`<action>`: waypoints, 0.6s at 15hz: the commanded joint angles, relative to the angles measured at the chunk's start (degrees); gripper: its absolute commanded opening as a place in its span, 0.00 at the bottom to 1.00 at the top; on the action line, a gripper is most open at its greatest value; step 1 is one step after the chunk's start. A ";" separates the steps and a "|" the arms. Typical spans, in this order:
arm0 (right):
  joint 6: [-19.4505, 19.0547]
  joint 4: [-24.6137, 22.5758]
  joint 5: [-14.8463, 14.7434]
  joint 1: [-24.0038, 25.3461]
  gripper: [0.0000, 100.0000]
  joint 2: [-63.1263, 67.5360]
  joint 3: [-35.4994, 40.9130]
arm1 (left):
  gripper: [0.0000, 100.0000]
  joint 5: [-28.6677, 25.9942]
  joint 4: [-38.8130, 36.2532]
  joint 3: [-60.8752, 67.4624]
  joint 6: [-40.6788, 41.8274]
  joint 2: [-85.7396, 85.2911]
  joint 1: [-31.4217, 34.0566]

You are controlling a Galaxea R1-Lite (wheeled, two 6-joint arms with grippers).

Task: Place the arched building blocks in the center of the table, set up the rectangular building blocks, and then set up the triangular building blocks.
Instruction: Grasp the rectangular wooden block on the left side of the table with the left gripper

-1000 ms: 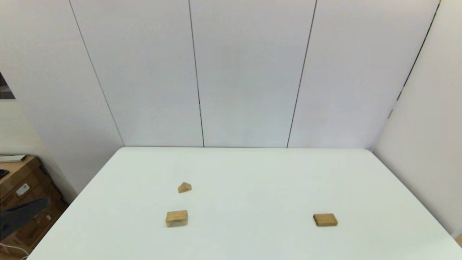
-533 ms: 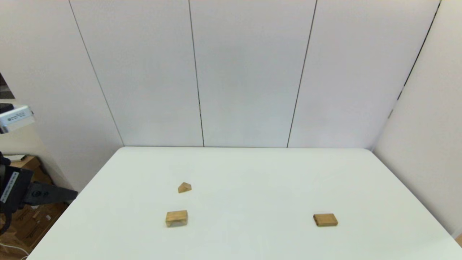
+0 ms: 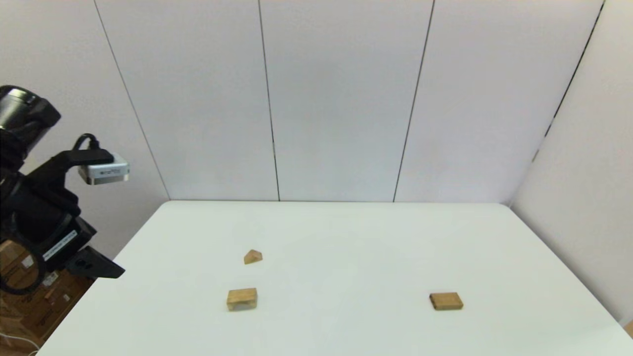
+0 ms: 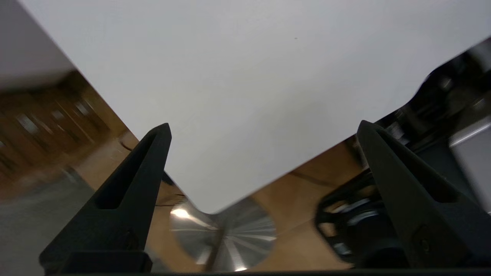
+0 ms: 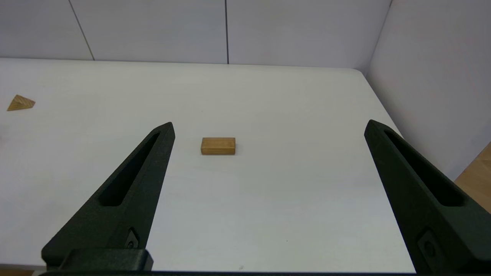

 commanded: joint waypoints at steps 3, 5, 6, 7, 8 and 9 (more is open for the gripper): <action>-0.04 0.01 0.04 0.01 1.00 -0.02 0.01 | 1.00 1.72 8.27 -14.94 22.30 24.83 -8.02; -0.04 0.01 0.04 0.01 1.00 -0.02 0.01 | 1.00 1.90 8.27 -18.28 21.15 29.93 -11.45; -0.04 0.01 0.04 0.01 1.00 -0.02 0.01 | 1.00 1.90 8.27 -19.77 21.07 32.39 -12.86; -0.04 0.01 0.04 0.01 1.00 -0.02 0.01 | 1.00 1.81 8.27 -21.53 21.15 35.37 -14.62; -0.04 0.01 0.04 0.01 1.00 -0.02 0.01 | 1.00 1.81 8.19 -22.32 21.15 37.31 -15.67; -0.04 0.01 0.04 0.01 1.00 -0.02 0.01 | 1.00 1.90 8.19 -23.20 21.24 39.15 -16.81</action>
